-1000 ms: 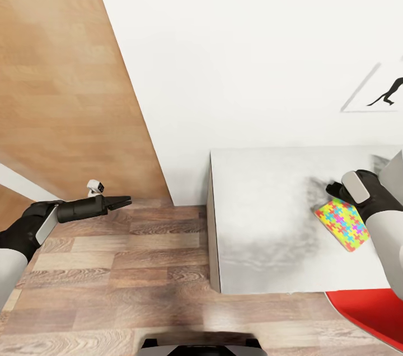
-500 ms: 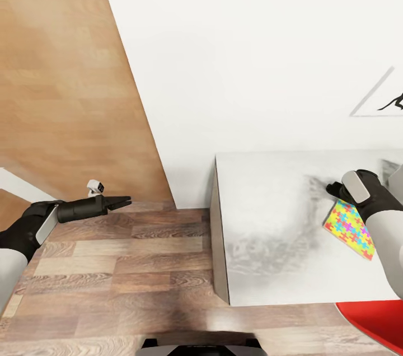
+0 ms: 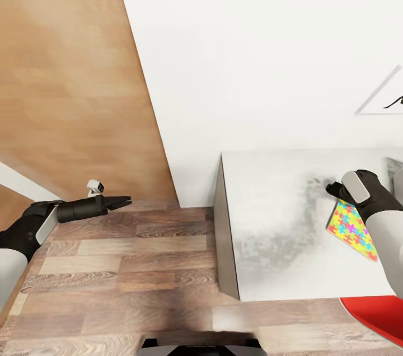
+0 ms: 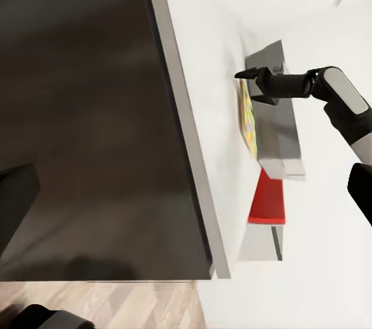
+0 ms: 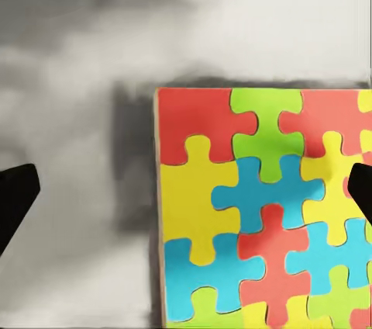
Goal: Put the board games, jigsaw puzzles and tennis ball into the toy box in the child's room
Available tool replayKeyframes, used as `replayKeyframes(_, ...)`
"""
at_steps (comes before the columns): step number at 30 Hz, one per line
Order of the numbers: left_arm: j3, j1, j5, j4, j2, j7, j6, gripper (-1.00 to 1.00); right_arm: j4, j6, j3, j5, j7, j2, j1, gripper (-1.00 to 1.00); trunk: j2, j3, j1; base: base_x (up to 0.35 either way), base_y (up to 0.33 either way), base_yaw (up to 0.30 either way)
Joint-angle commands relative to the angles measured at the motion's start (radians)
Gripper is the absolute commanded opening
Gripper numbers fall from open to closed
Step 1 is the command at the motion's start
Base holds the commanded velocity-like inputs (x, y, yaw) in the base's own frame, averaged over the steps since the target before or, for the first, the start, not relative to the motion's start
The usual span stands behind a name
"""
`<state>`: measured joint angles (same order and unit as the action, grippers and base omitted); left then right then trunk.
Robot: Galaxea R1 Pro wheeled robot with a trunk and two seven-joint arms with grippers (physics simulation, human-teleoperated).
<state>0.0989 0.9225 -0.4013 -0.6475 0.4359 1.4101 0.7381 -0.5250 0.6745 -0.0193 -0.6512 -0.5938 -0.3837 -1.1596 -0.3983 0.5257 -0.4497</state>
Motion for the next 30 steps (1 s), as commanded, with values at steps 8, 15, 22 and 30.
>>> replayKeyframes(8,0.005,0.001,-0.007,0.001,0.003,0.002,0.01,1.0,-0.001,0.0,-0.002,-0.023,-0.008,0.001,0.0,1.0,-0.002,0.002,0.0,-0.162,0.061,0.0)
replayKeyframes(15,0.004,0.001,-0.007,0.003,0.006,0.003,0.011,1.0,-0.001,-0.001,-0.002,-0.023,-0.008,0.003,0.0,1.0,-0.002,0.002,0.0,-0.129,0.108,0.0)
replayKeyframes(22,0.005,0.001,-0.007,0.003,0.007,0.003,0.012,1.0,-0.001,-0.001,-0.002,-0.023,-0.008,0.003,0.0,1.0,-0.002,0.002,0.0,-0.12,0.105,0.0)
replayKeyframes(30,0.004,0.001,-0.007,0.003,0.007,0.003,0.012,1.0,-0.001,-0.001,-0.002,-0.023,-0.008,0.003,0.0,1.0,-0.002,0.002,0.0,-0.097,0.11,0.0)
